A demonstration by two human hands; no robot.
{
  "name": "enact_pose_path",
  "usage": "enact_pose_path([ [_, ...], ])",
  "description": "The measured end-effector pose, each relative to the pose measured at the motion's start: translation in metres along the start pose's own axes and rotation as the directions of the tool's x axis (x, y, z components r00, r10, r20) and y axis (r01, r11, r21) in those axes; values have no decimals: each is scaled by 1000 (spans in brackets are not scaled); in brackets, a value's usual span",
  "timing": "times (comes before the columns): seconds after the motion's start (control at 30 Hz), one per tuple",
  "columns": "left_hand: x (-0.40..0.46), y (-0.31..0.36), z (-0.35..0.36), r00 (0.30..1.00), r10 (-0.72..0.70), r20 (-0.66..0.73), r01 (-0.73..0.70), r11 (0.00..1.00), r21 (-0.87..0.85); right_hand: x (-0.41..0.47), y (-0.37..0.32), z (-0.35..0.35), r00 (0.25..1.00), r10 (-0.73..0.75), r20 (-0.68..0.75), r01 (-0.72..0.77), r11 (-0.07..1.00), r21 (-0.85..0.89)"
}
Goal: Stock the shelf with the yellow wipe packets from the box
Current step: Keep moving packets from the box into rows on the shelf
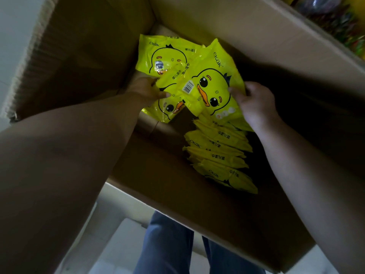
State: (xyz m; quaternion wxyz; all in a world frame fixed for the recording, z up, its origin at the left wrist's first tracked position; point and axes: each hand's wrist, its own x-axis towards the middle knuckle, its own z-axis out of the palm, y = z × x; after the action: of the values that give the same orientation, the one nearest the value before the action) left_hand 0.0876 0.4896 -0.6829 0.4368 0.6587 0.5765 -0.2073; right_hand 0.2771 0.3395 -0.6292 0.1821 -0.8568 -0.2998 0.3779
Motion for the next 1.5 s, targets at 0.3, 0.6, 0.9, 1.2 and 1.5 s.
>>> enact_pose_path([
  [0.3, -38, -7, -25, 988, -137, 69, 139, 990, -37, -28, -17, -8, 998, 36, 48, -38, 999, 26],
  [0.6, -158, 24, -72, 996, -83, 25, 77, 709, -701, -94, -48, -72, 965, 33, 259, -193, 760, 620],
  [0.9, -317, 76, -87, 984, 175, 26, -31, 314, -949, -196, -86, -169, 938, -143, 315, -182, 569, 802],
  [1.2, -401, 116, -119, 904, 427, 4, -158, 343, -926, -273, -124, -215, 942, -68, 328, -300, 262, 917],
  [1.5, -439, 150, -167, 828, 554, -81, -365, 424, -829, -330, -133, -275, 998, -60, 27, -12, 248, 969],
])
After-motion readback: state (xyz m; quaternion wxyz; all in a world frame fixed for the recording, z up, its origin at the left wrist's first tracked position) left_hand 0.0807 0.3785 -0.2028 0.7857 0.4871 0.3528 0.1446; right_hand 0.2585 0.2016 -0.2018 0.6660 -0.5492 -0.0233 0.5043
